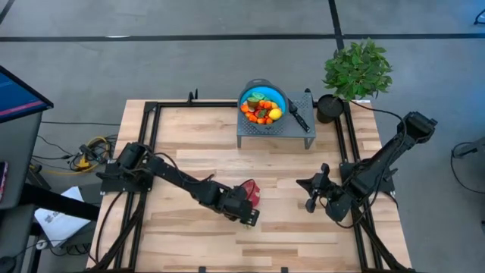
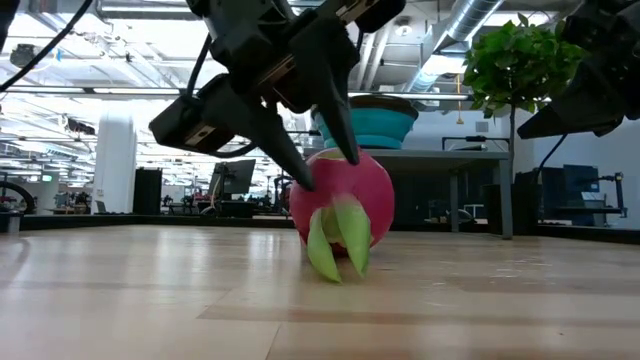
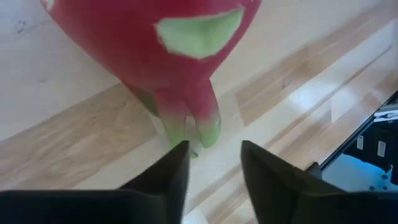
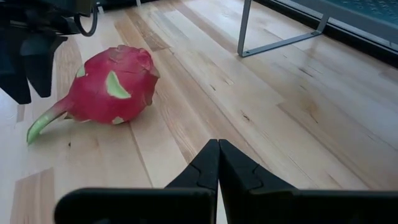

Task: Pick & Place Fruit
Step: Put the dragonfruit into the strainer bowl

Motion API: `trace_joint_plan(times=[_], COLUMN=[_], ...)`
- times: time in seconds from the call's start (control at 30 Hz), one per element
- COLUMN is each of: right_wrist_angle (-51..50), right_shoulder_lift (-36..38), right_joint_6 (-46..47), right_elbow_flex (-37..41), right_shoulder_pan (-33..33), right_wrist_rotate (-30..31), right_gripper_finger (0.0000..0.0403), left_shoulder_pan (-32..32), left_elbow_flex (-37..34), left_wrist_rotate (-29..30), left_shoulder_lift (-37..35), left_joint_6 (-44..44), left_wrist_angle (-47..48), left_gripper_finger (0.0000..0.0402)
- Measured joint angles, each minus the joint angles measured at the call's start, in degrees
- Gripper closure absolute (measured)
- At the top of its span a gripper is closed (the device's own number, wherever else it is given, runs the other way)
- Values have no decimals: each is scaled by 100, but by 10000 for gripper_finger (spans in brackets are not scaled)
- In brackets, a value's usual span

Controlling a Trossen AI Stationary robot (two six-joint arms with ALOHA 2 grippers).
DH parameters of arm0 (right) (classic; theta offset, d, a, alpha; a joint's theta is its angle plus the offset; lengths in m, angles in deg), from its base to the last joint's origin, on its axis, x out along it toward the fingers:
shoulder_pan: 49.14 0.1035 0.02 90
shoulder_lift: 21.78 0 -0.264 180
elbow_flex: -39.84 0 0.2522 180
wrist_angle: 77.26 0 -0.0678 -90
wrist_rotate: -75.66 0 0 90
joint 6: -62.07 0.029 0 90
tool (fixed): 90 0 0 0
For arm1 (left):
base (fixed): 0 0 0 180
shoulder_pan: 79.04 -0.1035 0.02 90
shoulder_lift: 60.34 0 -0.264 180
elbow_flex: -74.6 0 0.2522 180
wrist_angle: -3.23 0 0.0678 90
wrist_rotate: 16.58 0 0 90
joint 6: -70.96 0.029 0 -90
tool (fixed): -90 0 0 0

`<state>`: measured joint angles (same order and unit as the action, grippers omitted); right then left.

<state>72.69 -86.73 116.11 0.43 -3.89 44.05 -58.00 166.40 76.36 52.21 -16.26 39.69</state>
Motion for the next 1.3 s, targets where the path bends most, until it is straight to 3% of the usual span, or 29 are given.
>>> trace_joint_plan(times=[0.33, 0.57, 0.73, 1.03, 1.3], right_wrist_angle=[-3, -38, -134, -132, -191], right_shoulder_lift=[1, 0, 1, 1, 0], right_joint_6=[-2, -3, -2, -1, 151], right_elbow_flex=[0, 0, 0, 0, 0], right_shoulder_pan=[0, 0, 0, 0, -1], right_wrist_rotate=[2, 5, 11, 12, 17], right_gripper_finger=[403, 403, 403, 403, 403], left_shoulder_pan=[-2, -2, -54, -278, -313], left_elbow_flex=[-2, -2, -301, -1029, -1234], left_wrist_rotate=[30, 641, 824, 772, 770], left_shoulder_lift=[-2, -2, -9, -7, -17], left_joint_6=[-2, -7, -147, -328, -304], left_wrist_angle=[245, 242, 118, -1451, -1623], left_gripper_finger=[104, 32, 22, 39, 51])
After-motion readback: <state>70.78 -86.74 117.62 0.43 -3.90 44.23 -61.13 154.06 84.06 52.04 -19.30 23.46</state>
